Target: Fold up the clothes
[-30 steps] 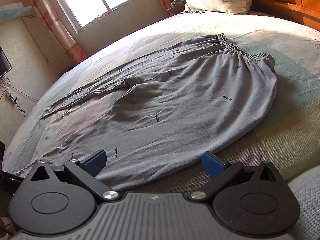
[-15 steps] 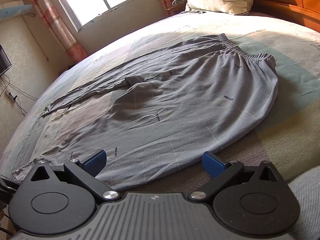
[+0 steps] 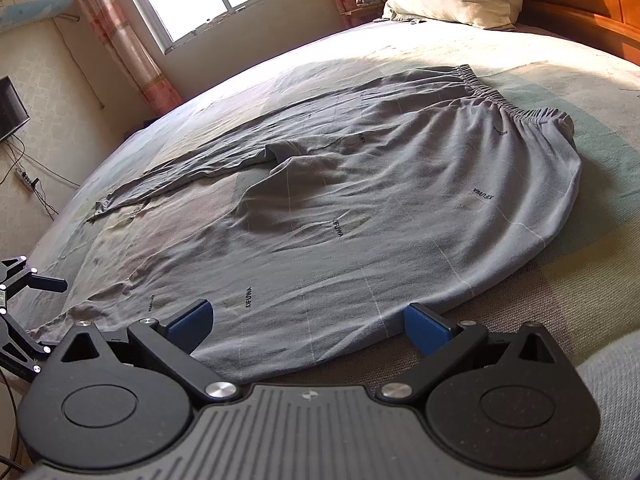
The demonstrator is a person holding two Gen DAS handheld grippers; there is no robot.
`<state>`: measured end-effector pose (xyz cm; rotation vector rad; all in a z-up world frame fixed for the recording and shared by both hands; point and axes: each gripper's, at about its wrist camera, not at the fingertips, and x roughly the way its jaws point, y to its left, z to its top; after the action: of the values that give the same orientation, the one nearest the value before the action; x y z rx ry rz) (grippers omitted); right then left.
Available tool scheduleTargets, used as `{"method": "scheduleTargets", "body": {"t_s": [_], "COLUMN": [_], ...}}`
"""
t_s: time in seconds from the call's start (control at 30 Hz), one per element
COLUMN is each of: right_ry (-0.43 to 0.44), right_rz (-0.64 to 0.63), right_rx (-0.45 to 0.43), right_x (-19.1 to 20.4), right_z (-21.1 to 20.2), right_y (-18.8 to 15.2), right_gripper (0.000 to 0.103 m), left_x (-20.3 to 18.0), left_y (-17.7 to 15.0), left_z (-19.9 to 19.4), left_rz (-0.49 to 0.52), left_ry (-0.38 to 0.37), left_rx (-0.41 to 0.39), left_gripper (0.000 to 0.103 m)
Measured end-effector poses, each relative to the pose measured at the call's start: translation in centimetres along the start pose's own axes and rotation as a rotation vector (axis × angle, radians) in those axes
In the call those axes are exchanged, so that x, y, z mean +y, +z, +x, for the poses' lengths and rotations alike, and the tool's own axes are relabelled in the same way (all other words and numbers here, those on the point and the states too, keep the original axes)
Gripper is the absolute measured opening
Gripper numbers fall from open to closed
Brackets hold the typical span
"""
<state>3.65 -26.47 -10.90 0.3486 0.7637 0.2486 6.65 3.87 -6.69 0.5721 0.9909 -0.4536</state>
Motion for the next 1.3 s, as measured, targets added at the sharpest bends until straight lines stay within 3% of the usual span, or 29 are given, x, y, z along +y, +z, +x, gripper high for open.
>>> {"method": "scheduleTargets", "body": {"t_s": [0.1, 0.23, 0.33, 0.5, 0.57, 0.63, 0.73, 0.9, 1.03, 1.2, 1.3], "right_ry": [0.003, -0.006, -0.02, -0.039, -0.051, -0.063, -0.082, -0.107, -0.124, -0.149, -0.157], "right_rz": [-0.02, -0.051, -0.063, -0.075, -0.095, -0.116, -0.138, -0.176, -0.197, -0.232, -0.237], "right_rx": [0.005, 0.018, 0.025, 0.024, 0.024, 0.023, 0.024, 0.026, 0.027, 0.03, 0.031], "right_x": [0.8, 1.7, 2.0, 2.3, 2.6, 2.9, 3.3, 3.7, 4.0, 4.5, 4.7], "right_z": [0.4, 1.1, 1.4, 1.8, 1.9, 2.0, 2.2, 2.3, 2.5, 2.7, 2.8], "right_y": [0.0, -0.1, -0.1, -0.1, -0.2, -0.3, -0.4, -0.7, -0.8, -1.0, -1.0], "right_gripper": [0.103, 0.103, 0.103, 0.103, 0.103, 0.103, 0.103, 0.103, 0.103, 0.103, 0.103], "left_x": [0.3, 3.5, 5.7, 7.7, 6.9, 5.2, 3.8, 6.7, 8.7, 11.3, 12.3], "left_y": [-1.3, -4.4, -7.0, -9.4, -9.5, -9.2, -9.9, -14.0, -17.2, -18.8, -19.7], "left_z": [1.6, 2.5, 2.0, 0.2, -0.9, -1.3, -0.3, -1.5, -3.2, -4.3, -3.1], "left_rz": [-0.039, -0.177, -0.197, -0.263, -0.236, -0.147, -0.06, -0.251, -0.345, -0.489, -0.528], "left_ry": [-0.04, -0.137, -0.13, -0.062, -0.076, -0.107, -0.107, -0.091, -0.04, 0.0, 0.005], "left_rx": [-0.023, -0.082, -0.097, -0.058, -0.095, -0.121, -0.091, -0.087, -0.041, -0.127, -0.098], "left_gripper": [0.102, 0.103, 0.103, 0.102, 0.102, 0.102, 0.103, 0.102, 0.102, 0.102, 0.102]}}
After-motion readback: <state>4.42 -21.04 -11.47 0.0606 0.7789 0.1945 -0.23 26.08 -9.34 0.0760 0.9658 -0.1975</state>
